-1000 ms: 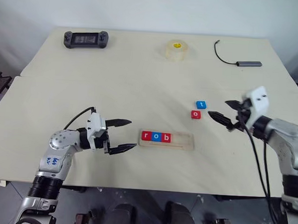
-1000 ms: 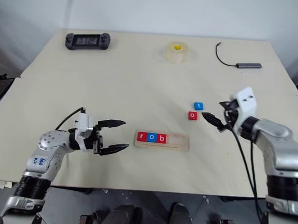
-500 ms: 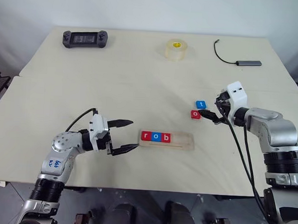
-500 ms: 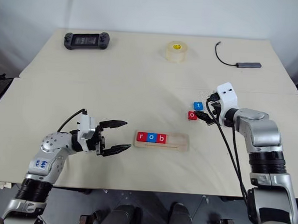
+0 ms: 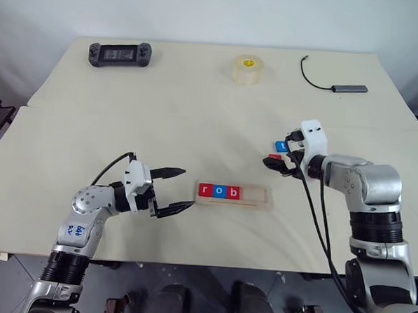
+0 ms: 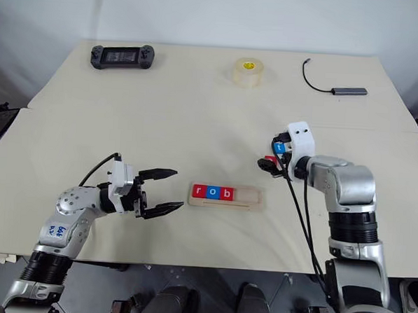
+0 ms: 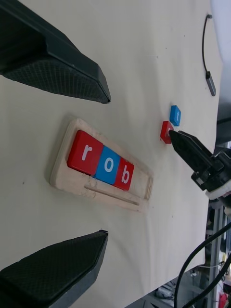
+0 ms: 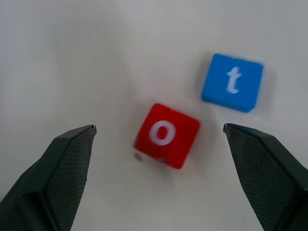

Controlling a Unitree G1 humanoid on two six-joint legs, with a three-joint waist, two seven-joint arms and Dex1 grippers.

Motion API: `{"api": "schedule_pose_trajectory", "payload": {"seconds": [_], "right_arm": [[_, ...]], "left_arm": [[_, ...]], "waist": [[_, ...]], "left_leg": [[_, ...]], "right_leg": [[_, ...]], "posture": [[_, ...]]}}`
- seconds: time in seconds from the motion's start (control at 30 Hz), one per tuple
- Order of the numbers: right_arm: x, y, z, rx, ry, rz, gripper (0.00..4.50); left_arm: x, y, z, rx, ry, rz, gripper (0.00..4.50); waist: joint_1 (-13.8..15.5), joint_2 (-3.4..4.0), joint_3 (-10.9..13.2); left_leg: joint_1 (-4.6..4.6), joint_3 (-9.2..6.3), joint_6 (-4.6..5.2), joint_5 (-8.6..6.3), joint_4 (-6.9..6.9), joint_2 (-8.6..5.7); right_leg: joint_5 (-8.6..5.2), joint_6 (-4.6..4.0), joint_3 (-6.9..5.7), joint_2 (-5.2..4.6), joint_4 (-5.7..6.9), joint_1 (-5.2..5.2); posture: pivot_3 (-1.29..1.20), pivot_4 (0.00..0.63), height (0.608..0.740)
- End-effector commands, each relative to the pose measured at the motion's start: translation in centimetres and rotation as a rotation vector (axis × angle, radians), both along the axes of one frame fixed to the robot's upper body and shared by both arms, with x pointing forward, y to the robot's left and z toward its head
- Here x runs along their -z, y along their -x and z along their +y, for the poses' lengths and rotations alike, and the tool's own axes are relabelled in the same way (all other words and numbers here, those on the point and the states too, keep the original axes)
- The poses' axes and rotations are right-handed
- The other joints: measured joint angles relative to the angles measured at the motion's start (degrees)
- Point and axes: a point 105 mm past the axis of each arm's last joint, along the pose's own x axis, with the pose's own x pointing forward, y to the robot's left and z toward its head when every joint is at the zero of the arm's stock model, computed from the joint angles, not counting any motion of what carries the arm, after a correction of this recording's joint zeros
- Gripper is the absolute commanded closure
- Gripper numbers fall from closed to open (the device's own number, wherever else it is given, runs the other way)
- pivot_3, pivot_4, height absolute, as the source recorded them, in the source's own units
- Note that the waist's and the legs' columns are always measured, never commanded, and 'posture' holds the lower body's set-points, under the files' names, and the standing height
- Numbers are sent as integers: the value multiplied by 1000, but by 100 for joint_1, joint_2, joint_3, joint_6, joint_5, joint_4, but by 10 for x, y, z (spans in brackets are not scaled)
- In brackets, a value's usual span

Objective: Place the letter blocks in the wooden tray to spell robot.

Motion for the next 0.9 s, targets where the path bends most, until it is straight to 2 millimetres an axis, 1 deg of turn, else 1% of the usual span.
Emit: {"api": "schedule_pose_trajectory", "payload": {"seconds": [0.03, 0.1, 0.2, 0.37, 0.43, 0.57, 0.73, 0.77, 0.83, 0.9], "right_arm": [[-3, 1, 0, 66, -12, -28, 56], [4, 0, 2, 102, 0, -21, 56], [8, -1, 2, 145, 9, -20, 639], [8, -3, -1, 168, 17, -32, 2381], [8, -3, -2, 171, 18, -34, 2999], [4, -1, -7, 181, 22, -44, 3030], [-3, 15, -26, 202, 60, -56, 3030], [-4, 19, -29, 206, 68, -55, 3030], [-2, 41, -40, 210, 87, -30, 3030], [1, 55, -45, 216, 96, -5, 3030]], "left_arm": [[-10, 5, 0, 7, 1, -45, 0], [-10, 5, 0, 7, 1, -45, 0], [-11, 5, -1, 7, 1, -47, 0], [-12, 5, -1, 6, 0, -49, 0], [-12, 5, -1, 5, 0, -49, 0], [-11, 4, -2, 9, 3, -47, 0], [-10, 1, -6, 36, 4, -42, 0], [-10, 1, -7, 41, 6, -41, 0], [-10, -2, -11, 66, 7, -39, 0], [-10, -4, -13, 83, 7, -37, 0]], "waist": [[-5, 0, 0], [-15, 0, 0], [-19, 1, -2], [-22, 1, -1], [-23, 1, -1], [-20, 1, -1], [12, 0, -1], [12, 0, -1], [49, 1, -1], [52, 1, -1]], "left_leg": [[0, 0, 0, 0, 0, 0], [1, 1, 0, 0, 0, 1], [3, 3, 0, 0, 0, 1], [4, 4, 0, 0, 0, 0], [4, 5, 0, 0, 0, 1], [4, 5, 0, 0, 0, 1], [2, 0, 0, 0, 0, -2], [1, -1, 1, 0, -1, -3], [-1, -1, 2, -1, -1, -4], [-1, -2, 2, -1, -3, -3]], "right_leg": [[0, 0, 0, 0, 1, -1], [0, 0, 1, 1, 4, -2], [0, 0, 3, 2, 7, -2], [0, 0, 4, 2, 10, -3], [0, 0, 4, 3, 10, -3], [0, 0, 4, 3, 10, -3], [0, 0, 3, 2, 9, -3], [0, 0, 4, 1, 9, -3], [0, 0, 3, 0, 6, -3], [0, 0, 2, 2, 4, -3]], "posture": [[0, 150, 740], [0, 150, 740], [0, 150, 740], [0, 150, 740], [0, 150, 740], [0, 150, 740], [0, 150, 740], [0, 150, 740], [0, 150, 740], [0, 150, 740]]}}
